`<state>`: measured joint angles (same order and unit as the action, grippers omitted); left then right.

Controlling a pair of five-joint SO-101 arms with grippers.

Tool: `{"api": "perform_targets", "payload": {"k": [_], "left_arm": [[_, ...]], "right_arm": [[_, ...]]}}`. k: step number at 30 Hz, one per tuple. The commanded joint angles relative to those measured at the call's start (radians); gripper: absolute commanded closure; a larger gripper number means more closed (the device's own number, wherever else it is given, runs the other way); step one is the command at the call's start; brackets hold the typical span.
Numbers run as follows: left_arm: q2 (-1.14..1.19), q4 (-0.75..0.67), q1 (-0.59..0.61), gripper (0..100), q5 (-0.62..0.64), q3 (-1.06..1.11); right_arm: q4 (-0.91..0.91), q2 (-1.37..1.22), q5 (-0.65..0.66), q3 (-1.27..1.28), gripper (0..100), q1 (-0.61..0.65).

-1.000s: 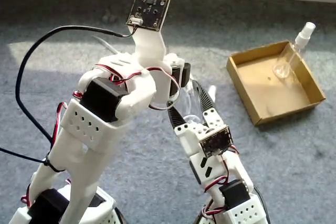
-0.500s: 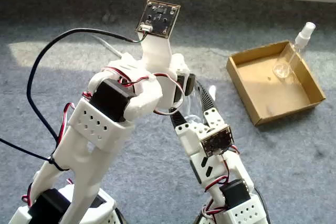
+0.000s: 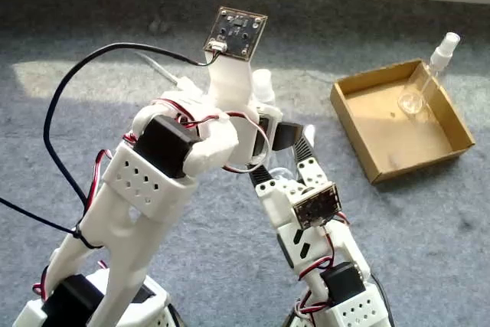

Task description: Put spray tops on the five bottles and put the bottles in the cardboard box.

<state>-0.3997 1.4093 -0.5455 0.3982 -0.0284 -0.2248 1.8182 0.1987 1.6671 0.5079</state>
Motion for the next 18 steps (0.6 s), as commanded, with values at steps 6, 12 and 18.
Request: {"api": "perform_targets", "payload": {"k": [6,12,18], "left_arm": [[-0.196,0.072,0.048,73,0.000,0.002],[-0.291,0.160,0.142,73,0.000,0.004],[-0.384,0.267,0.219,73,0.000,0.005]], "right_arm": [[0.035,0.022,-0.002,0.027,88.9,-0.058],[0.035,0.022,0.000,0.022,88.9,-0.179],[0.028,0.021,0.087,-0.085,88.9,-0.220]]}}
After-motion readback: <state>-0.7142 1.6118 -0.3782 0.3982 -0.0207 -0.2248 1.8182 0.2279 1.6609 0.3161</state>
